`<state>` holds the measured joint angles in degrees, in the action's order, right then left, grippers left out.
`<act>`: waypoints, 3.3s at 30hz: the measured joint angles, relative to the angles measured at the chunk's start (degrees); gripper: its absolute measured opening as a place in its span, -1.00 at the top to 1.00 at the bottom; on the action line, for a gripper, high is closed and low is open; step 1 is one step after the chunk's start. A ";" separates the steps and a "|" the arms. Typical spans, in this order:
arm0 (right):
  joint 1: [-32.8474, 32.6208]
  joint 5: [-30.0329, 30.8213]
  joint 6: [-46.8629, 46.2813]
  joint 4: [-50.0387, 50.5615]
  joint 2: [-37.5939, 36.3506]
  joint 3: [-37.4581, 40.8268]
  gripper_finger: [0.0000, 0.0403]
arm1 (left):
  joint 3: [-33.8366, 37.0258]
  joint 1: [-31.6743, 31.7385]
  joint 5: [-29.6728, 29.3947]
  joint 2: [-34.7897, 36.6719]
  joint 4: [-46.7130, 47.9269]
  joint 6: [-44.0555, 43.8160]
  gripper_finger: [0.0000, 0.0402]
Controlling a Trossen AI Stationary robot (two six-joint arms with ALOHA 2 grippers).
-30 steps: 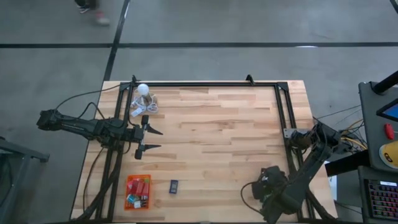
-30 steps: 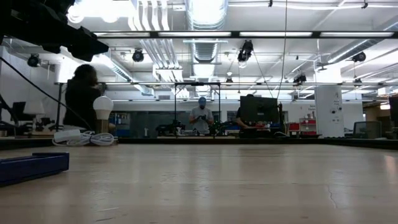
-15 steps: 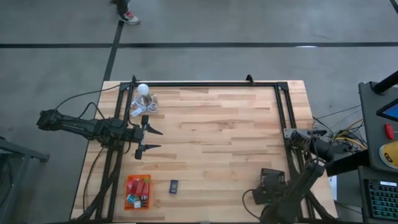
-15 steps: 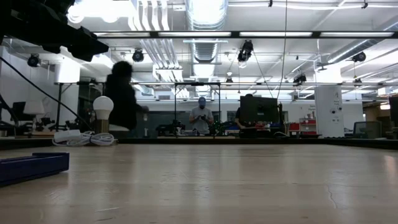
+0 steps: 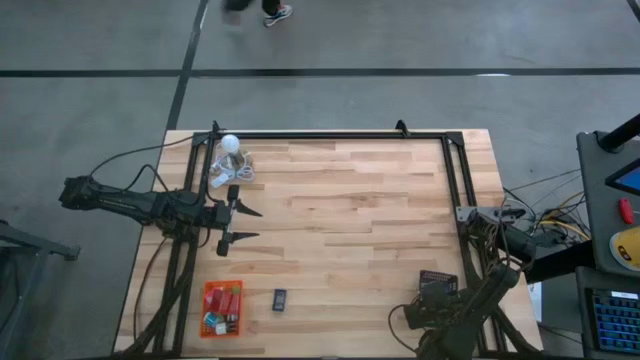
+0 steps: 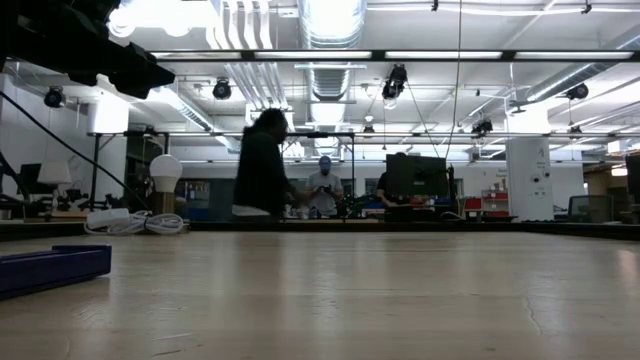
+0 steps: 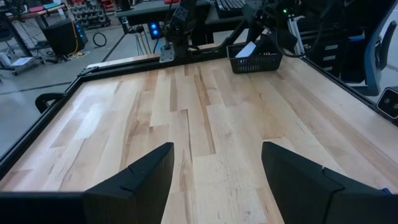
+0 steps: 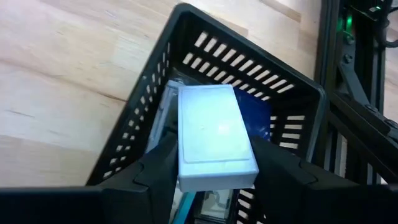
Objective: Pick & Place Office items
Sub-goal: Put the white digital clock into the black bin, then put the blue digital clock into the black bin
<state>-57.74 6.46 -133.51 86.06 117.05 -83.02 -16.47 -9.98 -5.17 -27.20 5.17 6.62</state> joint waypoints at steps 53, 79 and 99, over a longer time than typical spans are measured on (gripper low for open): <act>13.25 77.21 64.00 -15.17 -4.31 -8.57 -0.07 | 0.00 -0.02 0.00 -0.01 0.00 0.01 -0.23; 41.26 11.77 140.16 -83.96 -5.33 -3.51 -0.30 | 0.01 0.00 0.00 -0.02 0.00 0.01 -0.23; 57.09 -0.95 152.17 -118.41 -22.09 30.64 -0.31 | 0.00 -0.01 -0.01 -0.15 -0.02 0.01 -0.23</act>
<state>-0.65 5.51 18.65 -32.35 94.96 -52.39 -16.47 -9.99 -5.18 -27.35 5.15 6.63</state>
